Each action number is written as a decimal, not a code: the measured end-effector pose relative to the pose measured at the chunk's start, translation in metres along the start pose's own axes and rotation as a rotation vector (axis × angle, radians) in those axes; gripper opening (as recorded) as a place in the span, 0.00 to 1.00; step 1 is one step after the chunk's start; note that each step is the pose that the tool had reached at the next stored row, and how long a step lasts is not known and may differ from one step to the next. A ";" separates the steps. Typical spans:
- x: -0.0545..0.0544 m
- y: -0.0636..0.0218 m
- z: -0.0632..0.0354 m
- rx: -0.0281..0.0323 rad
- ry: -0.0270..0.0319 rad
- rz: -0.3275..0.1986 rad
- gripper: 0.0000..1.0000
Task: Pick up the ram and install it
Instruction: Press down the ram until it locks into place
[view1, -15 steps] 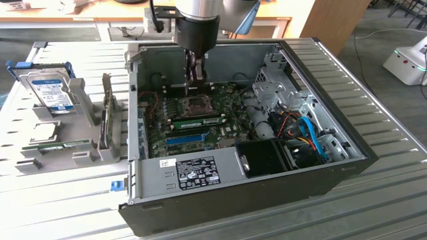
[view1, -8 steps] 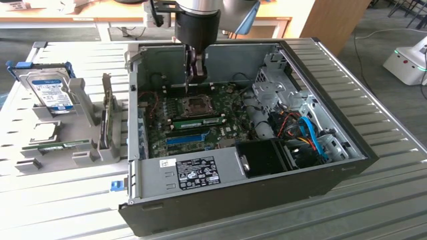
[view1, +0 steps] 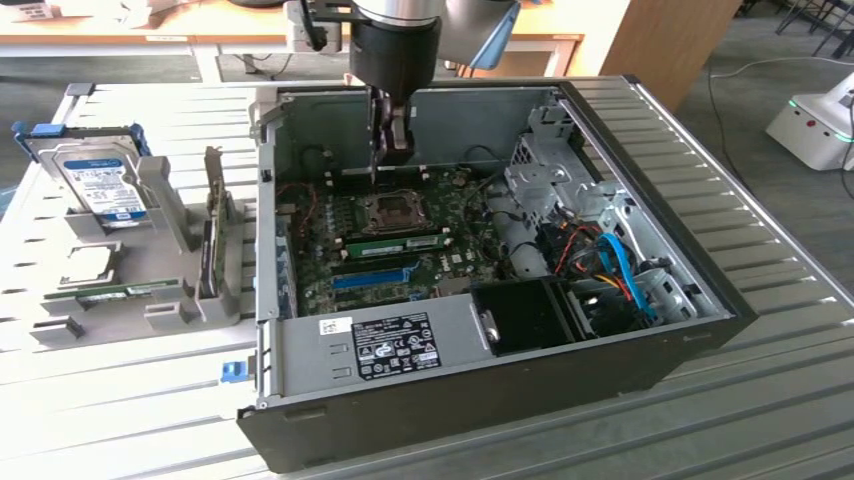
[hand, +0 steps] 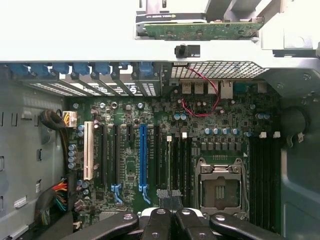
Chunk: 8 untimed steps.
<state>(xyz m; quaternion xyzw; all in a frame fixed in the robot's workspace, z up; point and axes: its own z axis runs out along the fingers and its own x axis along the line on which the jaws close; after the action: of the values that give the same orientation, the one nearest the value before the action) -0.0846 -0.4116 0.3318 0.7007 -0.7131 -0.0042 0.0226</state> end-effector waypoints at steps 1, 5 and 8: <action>0.000 0.0000 0.0000 0.0000 0.0000 0.000 0.11; 0.000 -0.0045 -0.0003 0.0000 0.0002 0.000 0.11; 0.000 -0.0115 -0.0005 -0.0001 0.0000 0.000 0.11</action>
<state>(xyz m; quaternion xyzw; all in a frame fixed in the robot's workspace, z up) -0.0731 -0.4116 0.3319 0.7007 -0.7131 -0.0043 0.0227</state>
